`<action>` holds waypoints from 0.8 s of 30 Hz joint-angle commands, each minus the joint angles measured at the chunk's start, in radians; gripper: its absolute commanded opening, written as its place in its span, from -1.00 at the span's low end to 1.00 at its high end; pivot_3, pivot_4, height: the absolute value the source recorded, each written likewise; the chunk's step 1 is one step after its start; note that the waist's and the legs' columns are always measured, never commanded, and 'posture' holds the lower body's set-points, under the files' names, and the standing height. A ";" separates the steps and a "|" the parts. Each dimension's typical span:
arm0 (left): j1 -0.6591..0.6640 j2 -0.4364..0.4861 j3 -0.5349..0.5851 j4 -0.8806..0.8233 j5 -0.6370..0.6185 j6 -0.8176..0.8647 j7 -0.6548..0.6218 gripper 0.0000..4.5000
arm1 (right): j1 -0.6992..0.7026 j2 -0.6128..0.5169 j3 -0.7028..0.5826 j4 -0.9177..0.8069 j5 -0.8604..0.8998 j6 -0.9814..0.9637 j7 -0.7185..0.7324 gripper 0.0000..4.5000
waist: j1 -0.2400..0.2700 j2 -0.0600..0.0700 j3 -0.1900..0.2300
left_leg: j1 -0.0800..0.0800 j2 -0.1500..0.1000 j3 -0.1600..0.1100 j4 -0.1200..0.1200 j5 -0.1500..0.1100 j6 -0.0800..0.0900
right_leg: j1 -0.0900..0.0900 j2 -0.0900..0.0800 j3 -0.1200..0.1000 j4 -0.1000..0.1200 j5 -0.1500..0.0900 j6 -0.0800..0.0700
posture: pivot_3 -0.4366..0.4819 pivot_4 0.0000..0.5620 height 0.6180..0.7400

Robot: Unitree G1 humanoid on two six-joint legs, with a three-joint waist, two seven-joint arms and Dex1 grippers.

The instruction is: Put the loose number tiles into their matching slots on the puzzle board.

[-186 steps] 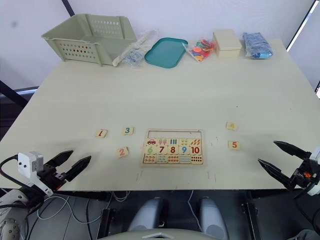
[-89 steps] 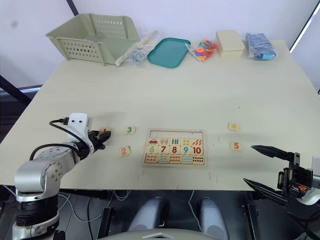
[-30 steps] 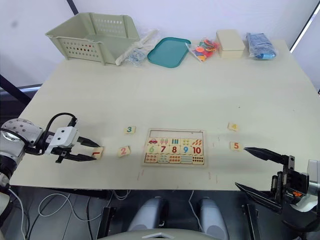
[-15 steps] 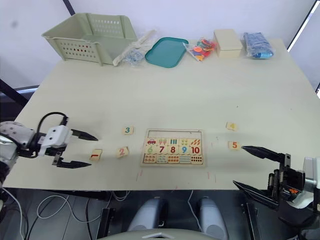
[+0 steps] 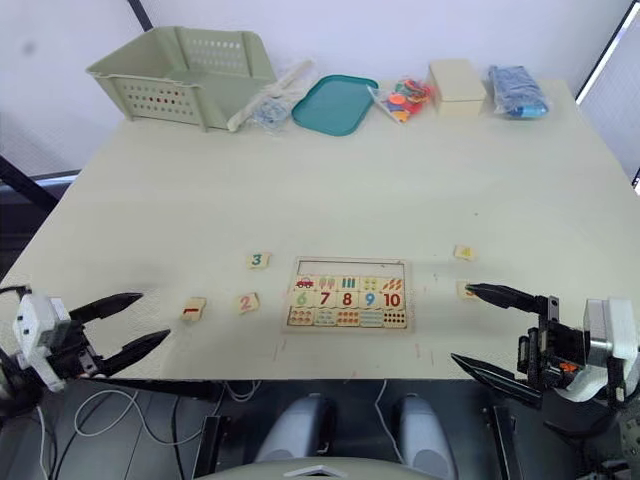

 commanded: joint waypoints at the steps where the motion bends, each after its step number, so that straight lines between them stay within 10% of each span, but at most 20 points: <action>1: 0.069 -0.111 0.056 -0.279 0.008 0.187 0.286 0.99 | -0.031 -0.020 -0.009 0.004 0.031 0.015 0.016 1.00 | 0.008 -0.002 -0.001 | 0.000 0.000 0.000 0.000 0.000 0.000 | 0.000 0.000 -0.001 0.000 0.000 0.000 | -0.05 -0.47 1.00; 9: -0.001 -0.346 -0.061 -0.605 0.058 0.562 0.805 0.99 | -0.094 -0.054 -0.011 0.040 0.049 0.058 0.037 1.00 | 0.013 -0.002 -0.002 | 0.000 -0.002 -0.002 0.001 0.000 0.000 | 0.001 0.007 -0.002 0.001 0.000 0.000 | -0.05 -0.47 1.00; 24: -0.203 -0.451 -0.178 -0.595 0.177 0.802 0.918 0.99 | -0.100 -0.090 -0.029 0.052 0.041 0.065 0.092 1.00 | 0.011 -0.002 -0.003 | 0.001 -0.004 -0.003 0.001 0.000 0.000 | 0.002 0.010 0.000 0.002 0.000 -0.001 | -0.05 -0.47 1.00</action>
